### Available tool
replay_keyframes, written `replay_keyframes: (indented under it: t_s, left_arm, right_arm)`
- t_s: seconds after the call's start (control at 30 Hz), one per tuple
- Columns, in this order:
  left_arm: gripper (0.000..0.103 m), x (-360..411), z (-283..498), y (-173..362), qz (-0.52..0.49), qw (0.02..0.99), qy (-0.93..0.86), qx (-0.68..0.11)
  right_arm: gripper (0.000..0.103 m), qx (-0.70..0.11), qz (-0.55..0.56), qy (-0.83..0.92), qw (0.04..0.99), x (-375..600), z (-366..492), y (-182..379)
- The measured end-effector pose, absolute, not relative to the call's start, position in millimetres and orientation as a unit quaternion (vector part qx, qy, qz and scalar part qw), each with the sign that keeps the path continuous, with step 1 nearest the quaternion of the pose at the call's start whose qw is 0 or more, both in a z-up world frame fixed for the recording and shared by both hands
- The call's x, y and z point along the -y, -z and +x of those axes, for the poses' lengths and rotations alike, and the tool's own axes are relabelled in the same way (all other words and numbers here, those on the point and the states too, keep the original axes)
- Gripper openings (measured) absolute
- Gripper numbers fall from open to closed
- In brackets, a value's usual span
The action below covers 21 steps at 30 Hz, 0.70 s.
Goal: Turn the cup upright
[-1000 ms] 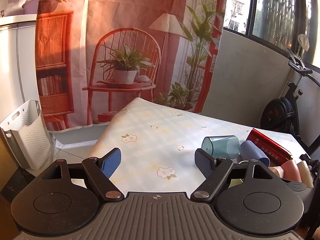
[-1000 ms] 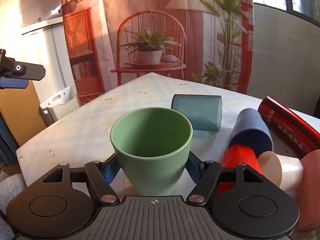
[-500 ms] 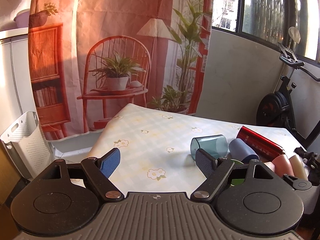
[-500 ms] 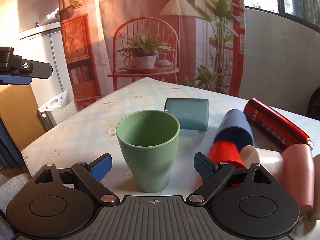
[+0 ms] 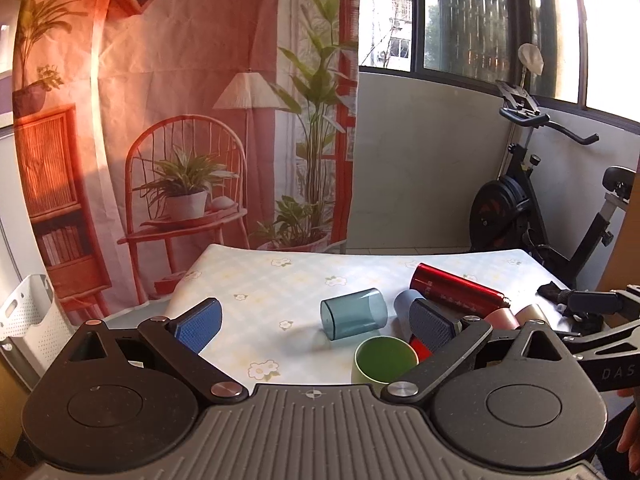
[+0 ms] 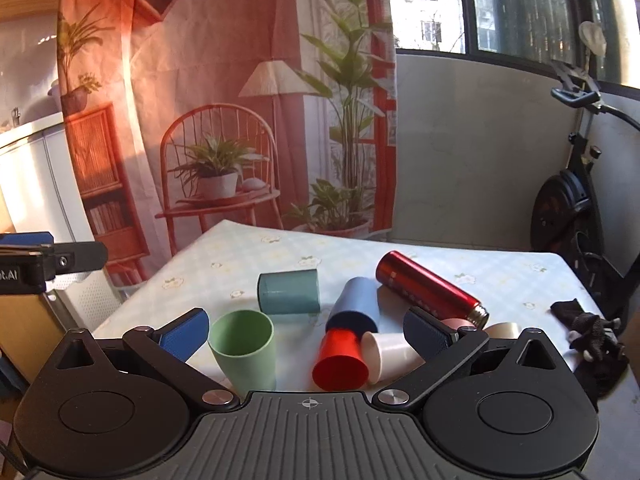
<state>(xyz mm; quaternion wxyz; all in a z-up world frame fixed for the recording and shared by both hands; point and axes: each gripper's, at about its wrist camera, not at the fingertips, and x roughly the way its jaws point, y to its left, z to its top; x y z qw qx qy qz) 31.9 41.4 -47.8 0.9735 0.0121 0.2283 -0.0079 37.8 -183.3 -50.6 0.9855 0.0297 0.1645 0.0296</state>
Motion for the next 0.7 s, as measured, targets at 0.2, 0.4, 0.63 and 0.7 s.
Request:
replay_keyframes:
  t_s: [0.2,0.4,0.63,0.7]
  left_arm:
    - [0.101,-22.5,12.0,29.1,0.038,0.978,0.013,-0.203]
    - [0.101,-17.2,3.0,18.8,0.043,0.980,0.019,-0.192]
    - [0.101,-17.4,1.1,19.0,0.036,0.981,0.020,-0.191]
    - [0.101,-18.1,0.5,18.7,0.036,0.981,0.020,-0.191]
  right_arm:
    - [0.103,-0.152,0.037,-0.025,0.987,185.7,11.5,32.5]
    - [0.103,-0.145,0.040,-0.016,0.989,186.4,-2.9,25.5]
    - [0.103,-0.143,0.040,-0.011,0.989,184.8,-9.6,23.8]
    - [0.103,-0.143,0.040,-0.011,0.989,184.5,-9.7,23.9]
